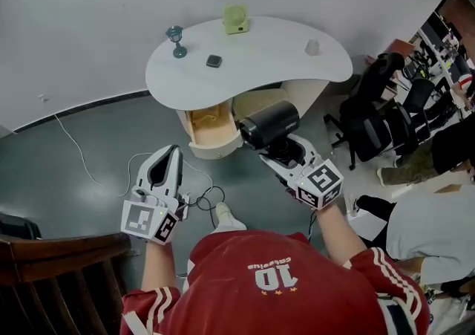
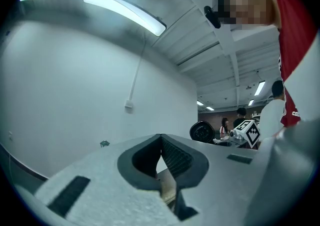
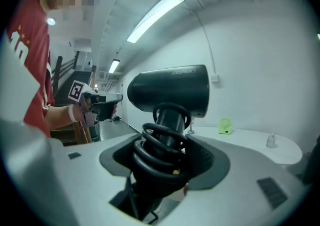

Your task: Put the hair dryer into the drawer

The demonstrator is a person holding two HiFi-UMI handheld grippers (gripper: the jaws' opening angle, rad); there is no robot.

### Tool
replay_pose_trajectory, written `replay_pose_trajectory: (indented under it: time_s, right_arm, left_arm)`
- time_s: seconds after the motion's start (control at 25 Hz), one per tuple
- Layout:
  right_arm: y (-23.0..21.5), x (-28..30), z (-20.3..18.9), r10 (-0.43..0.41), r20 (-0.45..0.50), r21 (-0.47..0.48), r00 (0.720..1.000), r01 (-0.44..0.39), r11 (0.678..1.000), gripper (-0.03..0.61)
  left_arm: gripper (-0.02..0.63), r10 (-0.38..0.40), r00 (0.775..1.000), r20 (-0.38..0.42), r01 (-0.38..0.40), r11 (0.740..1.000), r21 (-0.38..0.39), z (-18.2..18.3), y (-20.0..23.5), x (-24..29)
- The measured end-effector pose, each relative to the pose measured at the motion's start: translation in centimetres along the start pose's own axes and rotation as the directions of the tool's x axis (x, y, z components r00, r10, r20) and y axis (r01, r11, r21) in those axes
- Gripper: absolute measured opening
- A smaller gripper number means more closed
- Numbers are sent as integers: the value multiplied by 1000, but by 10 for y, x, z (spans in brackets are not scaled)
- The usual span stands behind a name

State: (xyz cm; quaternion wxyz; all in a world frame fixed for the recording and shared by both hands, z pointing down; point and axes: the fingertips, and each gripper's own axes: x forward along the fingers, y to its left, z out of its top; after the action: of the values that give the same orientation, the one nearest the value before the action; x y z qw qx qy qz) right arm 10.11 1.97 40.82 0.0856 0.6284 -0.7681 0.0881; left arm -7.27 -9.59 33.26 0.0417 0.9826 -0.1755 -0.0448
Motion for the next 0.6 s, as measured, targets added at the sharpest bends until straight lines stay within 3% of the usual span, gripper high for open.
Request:
replay_pose_trajectory:
  time_s: [0.36,0.6]
  right_arm:
    - [-15,61,-21,49,-86,-35,995,-53,998,272]
    - [-23,93,-52,86,-172,-58,981,-97,994,272]
  left_arm:
    - [3,-35,999,4,35,999,3,-12,52,33]
    - [3,-16,1000,-10,16,998,-52,-38,71,35]
